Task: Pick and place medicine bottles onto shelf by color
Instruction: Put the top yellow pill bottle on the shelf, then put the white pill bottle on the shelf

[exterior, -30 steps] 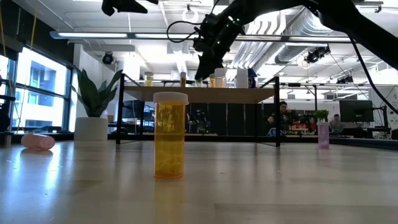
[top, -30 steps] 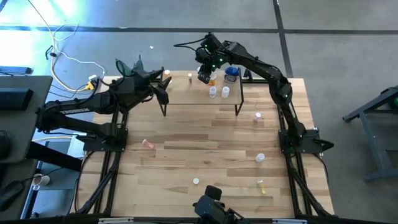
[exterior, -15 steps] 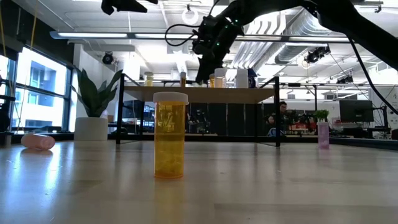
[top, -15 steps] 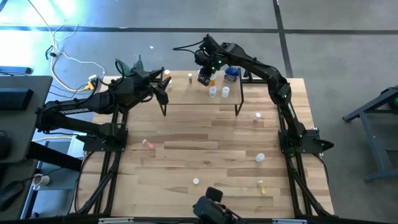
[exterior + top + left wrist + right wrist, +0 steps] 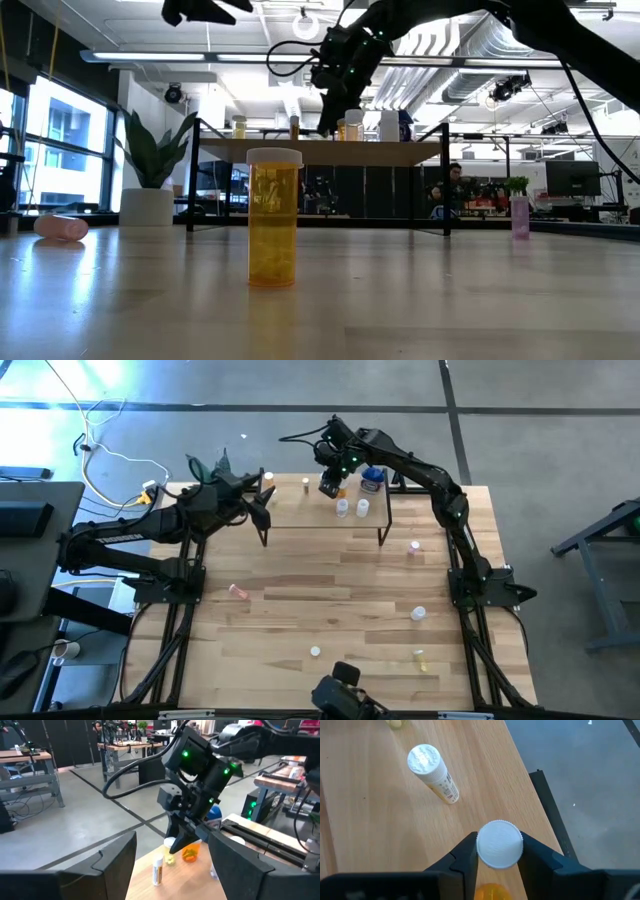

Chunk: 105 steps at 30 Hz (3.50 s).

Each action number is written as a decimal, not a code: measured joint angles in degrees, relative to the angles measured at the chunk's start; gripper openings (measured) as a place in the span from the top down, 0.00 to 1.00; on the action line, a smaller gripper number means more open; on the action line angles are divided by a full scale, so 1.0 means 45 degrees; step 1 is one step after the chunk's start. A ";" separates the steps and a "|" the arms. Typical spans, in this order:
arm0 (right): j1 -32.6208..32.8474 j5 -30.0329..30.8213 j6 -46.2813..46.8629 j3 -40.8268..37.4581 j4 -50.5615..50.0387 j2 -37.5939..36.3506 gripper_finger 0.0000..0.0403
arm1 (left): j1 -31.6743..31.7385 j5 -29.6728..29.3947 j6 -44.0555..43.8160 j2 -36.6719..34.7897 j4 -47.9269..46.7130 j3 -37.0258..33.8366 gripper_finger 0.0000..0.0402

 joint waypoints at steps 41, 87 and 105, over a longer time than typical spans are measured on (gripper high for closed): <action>0.0088 -0.0034 0.0719 0.0058 0.0589 -0.1424 0.47 | 0.0001 -0.0148 -0.0094 -0.0042 -0.1561 0.0000 0.41; 0.4492 0.5138 0.3632 -0.0275 -0.6107 -0.6487 0.48 | 0.0008 0.4285 0.1434 -0.2475 -0.3825 -0.0005 0.41; 0.5596 0.5129 0.9044 -1.0004 -0.4165 -1.3598 0.51 | 0.0007 0.4145 0.1438 -0.2458 -0.3809 -0.0005 0.41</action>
